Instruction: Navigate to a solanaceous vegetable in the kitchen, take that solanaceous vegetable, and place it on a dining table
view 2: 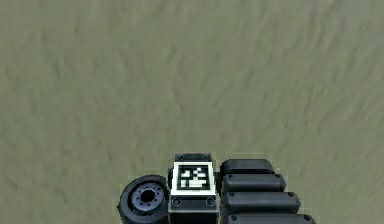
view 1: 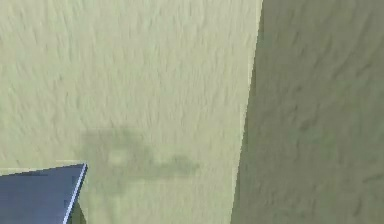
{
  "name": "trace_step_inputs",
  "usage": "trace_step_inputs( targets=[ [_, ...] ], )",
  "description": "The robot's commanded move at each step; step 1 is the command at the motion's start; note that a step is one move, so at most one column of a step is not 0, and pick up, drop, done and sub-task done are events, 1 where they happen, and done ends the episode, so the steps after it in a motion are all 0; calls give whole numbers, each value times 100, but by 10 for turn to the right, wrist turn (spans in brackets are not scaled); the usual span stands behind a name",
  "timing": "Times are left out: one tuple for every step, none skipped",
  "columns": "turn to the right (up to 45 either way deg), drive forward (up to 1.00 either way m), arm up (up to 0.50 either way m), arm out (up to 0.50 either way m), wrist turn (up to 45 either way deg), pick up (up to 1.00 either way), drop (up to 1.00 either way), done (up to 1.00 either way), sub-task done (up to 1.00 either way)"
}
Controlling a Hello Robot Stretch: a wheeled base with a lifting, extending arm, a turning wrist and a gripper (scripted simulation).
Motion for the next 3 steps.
trace_step_inputs(
  targets=[
    [-450,0,0,0,0,0,0,0,0],
    [-450,0,0,0,0,0,0,0,0],
    [-450,0,0,0,0,0,0,0,0]
  ],
)
